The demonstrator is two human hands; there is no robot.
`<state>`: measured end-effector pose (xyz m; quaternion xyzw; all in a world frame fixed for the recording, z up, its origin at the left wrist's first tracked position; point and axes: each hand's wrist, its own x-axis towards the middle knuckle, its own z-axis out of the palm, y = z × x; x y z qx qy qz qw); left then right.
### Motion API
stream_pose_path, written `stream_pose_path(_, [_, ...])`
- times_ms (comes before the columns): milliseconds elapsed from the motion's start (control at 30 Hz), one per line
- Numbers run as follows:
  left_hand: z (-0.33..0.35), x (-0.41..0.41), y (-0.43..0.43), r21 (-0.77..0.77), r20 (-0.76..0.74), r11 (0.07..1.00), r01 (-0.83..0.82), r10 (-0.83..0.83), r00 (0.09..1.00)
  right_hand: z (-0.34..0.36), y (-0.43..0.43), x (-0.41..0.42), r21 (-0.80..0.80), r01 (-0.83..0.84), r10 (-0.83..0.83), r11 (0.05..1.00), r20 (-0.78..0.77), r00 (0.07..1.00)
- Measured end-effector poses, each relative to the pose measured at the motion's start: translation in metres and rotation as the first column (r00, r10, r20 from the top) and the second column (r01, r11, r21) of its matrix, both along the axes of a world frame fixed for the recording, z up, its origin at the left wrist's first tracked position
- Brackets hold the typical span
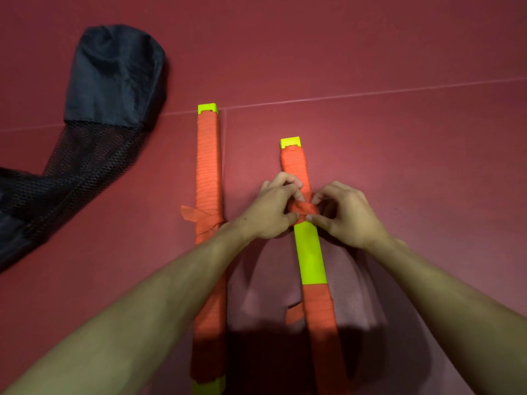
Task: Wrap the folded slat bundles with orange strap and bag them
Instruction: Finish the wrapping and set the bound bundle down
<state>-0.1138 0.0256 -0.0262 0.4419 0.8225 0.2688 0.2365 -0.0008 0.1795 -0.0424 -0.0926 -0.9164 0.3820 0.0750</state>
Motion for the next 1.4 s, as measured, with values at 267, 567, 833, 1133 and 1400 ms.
stream_pose_path(267, [-0.011,0.007,-0.004,0.086,-0.046,0.995,-0.054,0.059,0.997,-0.003,-0.008,0.002,0.040,0.033,-0.033,0.999,0.003,0.999])
stream_pose_path(567, [-0.007,0.005,-0.005,0.061,0.044,0.996,-0.071,0.069,0.997,0.002,-0.009,0.003,0.015,0.051,-0.052,0.999,0.053,0.997])
stream_pose_path(833, [-0.009,0.006,-0.006,0.052,-0.005,0.997,-0.052,0.053,0.999,0.005,-0.008,0.001,-0.187,0.199,-0.171,0.962,0.156,0.973])
stream_pose_path(1133, [-0.006,0.009,-0.005,0.075,0.043,0.993,-0.094,0.091,0.995,0.010,-0.005,-0.002,-0.212,0.112,-0.049,0.971,0.283,0.958])
stream_pose_path(1400, [-0.005,0.007,0.005,0.064,0.156,0.974,-0.218,0.206,0.966,0.010,-0.005,-0.004,-0.175,0.137,-0.089,0.975,0.255,0.963])
